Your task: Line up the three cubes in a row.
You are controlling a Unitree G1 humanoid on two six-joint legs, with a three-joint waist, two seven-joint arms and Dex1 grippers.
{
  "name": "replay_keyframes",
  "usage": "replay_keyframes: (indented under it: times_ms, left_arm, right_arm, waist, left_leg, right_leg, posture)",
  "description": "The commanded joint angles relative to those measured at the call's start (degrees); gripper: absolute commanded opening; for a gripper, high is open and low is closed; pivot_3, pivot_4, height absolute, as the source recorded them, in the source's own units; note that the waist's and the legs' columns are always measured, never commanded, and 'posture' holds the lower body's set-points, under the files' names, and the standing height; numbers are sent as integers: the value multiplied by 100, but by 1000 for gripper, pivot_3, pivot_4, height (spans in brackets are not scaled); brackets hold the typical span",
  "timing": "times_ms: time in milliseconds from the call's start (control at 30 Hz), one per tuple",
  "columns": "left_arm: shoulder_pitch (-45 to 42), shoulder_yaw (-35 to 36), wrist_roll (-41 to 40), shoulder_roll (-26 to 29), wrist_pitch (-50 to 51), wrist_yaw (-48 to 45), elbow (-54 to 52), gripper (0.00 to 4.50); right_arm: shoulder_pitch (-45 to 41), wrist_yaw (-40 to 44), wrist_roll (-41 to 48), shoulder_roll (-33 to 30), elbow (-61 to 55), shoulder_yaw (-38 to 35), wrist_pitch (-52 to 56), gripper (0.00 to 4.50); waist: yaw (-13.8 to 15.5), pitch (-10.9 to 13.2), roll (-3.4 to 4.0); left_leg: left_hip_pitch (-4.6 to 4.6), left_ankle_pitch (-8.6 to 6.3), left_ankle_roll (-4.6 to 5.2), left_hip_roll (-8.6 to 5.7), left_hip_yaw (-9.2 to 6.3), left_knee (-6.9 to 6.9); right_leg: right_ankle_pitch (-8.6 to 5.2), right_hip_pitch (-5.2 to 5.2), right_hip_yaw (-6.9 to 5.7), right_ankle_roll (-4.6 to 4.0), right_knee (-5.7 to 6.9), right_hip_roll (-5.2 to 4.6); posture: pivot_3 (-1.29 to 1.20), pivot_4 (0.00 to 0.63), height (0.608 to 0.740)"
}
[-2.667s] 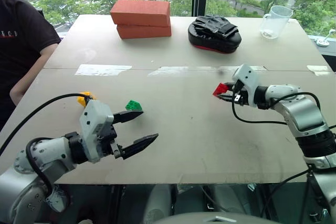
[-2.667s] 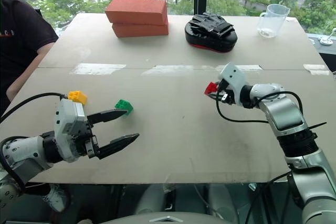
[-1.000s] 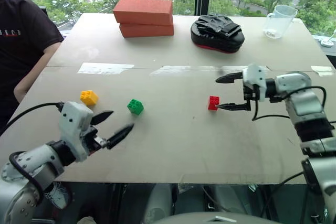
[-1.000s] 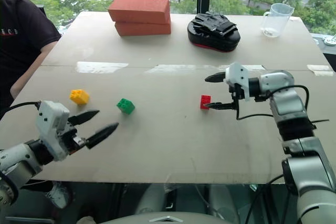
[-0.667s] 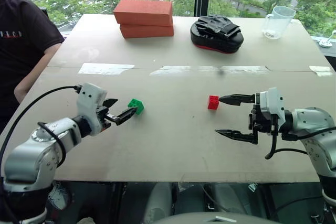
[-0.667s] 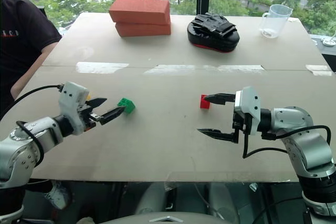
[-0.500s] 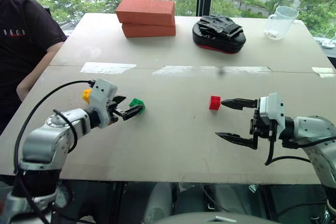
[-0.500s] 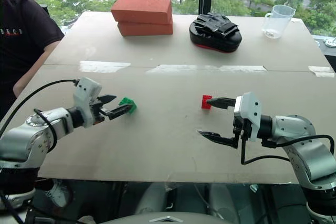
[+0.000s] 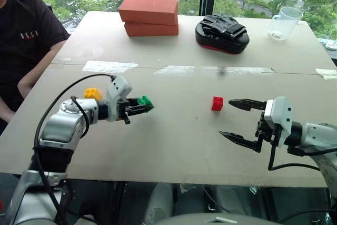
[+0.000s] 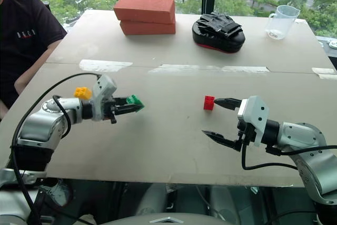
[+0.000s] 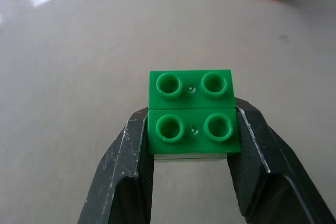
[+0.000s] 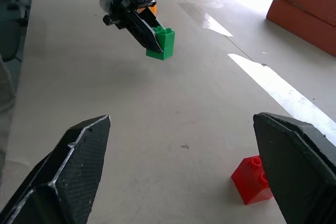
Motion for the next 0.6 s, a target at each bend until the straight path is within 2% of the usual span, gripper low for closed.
replay_keyframes:
  times_ms: [33, 133, 233, 400, 600]
  left_arm:
    - [-1065, -799, 709, -510, -1059, -975, 1041, 1304]
    - [-2006, -1346, 1317, -1246, -1787, -1318, 2255, 1304]
    - [-2548, -1509, 1593, -1743, -2089, -1526, 3062, 1304]
    - [-2938, -1597, 1970, -2148, -2561, -1672, 3909, 1304]
    - [-3252, -1508, 2359, -2447, -3152, -1595, 4795, 1304]
  right_arm:
    - [366, -244, 228, 60, -278, -567, -22, 4500]
    - [705, -297, 482, -103, -283, -990, 276, 4500]
    - [1003, -281, 484, -214, -334, -1341, 279, 4500]
    - [1471, -191, 581, -316, -483, -1764, 223, 4500]
    - [1704, -374, 639, -273, -725, -1927, 240, 4500]
  waist:
    - [25, -1, 1]
    - [123, -1, -8]
    - [-14, 2, -13]
    - [-97, 3, -14]
    - [-101, 4, -15]
  left_leg:
    - [1, 0, 0, 0, 1, 0]
    - [-13, 0, 2, -21, 12, 16]
    - [-15, -7, 13, -20, 8, 21]
    - [-10, -17, 30, -16, -5, 11]
    - [-11, -17, 30, -16, -5, 15]
  right_leg:
    - [0, 1, 2, 0, 1, 0]
    - [-1, 6, -16, 2, -5, 6]
    - [-1, 4, 4, 4, -4, 6]
    - [-12, 1, 10, 21, -1, 11]
    - [-13, 2, 11, 23, 0, 7]
  posture:
    - [0, 150, 737]
    - [0, 150, 737]
    - [0, 150, 737]
    - [0, 150, 737]
    - [0, 150, 737]
